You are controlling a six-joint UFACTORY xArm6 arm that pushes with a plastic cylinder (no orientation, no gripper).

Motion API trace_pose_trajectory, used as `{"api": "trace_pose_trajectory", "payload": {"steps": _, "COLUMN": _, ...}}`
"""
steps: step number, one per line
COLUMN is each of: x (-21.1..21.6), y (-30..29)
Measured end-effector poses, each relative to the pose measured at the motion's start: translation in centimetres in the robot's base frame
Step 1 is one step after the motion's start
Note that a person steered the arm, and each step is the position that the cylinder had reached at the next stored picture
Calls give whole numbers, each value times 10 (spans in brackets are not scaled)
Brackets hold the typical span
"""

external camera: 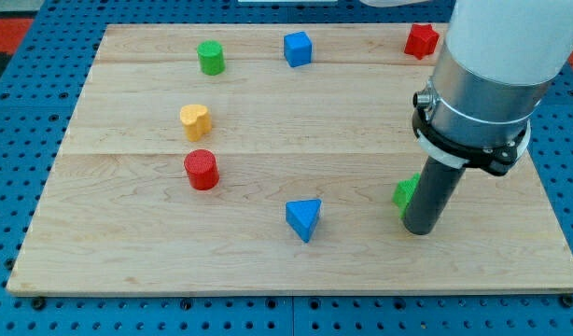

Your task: Nudge the green star towards up slightly

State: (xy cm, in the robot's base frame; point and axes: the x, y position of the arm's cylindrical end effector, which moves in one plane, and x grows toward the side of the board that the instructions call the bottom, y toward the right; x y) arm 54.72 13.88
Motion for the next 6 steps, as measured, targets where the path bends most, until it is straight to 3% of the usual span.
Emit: {"api": "trace_pose_trajectory", "payload": {"steps": 6, "x": -5, "y": 29}}
